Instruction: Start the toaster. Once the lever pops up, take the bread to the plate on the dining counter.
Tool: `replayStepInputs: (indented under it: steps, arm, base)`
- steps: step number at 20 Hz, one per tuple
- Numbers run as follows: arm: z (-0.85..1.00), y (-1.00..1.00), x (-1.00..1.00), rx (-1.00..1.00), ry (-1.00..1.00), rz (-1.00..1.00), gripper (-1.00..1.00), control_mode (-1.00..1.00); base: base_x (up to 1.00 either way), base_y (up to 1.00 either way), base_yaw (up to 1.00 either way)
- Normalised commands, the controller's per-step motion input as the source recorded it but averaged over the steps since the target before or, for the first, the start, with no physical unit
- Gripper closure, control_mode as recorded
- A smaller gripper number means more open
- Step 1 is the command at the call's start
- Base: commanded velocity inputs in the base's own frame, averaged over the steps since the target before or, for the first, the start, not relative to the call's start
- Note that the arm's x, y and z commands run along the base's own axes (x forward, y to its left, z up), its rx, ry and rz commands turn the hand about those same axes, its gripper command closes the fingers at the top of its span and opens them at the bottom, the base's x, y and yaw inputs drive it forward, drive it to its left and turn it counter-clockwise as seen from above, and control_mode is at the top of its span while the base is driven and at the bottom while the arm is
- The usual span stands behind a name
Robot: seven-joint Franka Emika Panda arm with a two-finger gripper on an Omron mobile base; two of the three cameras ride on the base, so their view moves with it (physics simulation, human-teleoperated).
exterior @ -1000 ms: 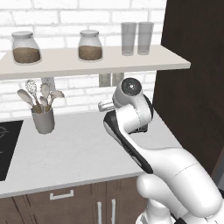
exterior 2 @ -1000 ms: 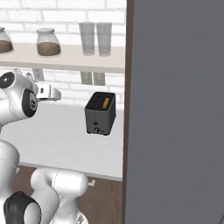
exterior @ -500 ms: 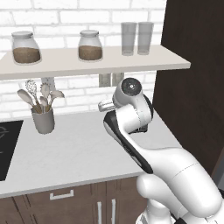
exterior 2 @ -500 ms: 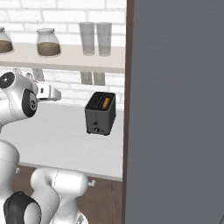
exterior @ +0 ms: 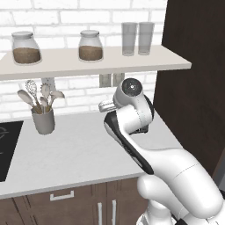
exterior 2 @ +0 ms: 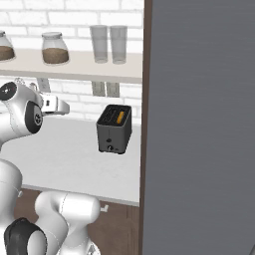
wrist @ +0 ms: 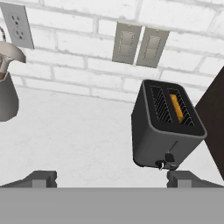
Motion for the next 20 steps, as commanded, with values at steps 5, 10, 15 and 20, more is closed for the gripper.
replayStepInputs:
  steps: [5, 10, 15, 20]
  arm:
    - [0.0, 0.0, 0.0, 0.0, 0.0, 0.0, -1.0, -1.0]
    - [0.0, 0.0, 0.0, 0.0, 0.0, 0.0, -1.0, -1.0]
    - [0.0, 0.0, 0.0, 0.0, 0.0, 0.0, -1.0, -1.0]
    - [0.0, 0.0, 0.0, 0.0, 0.0, 0.0, -1.0, -1.0]
  base:
    - [0.0, 0.0, 0.0]
    - [0.0, 0.0, 0.0]
    - [0.0, 0.0, 0.0]
    - [0.0, 0.0, 0.0]
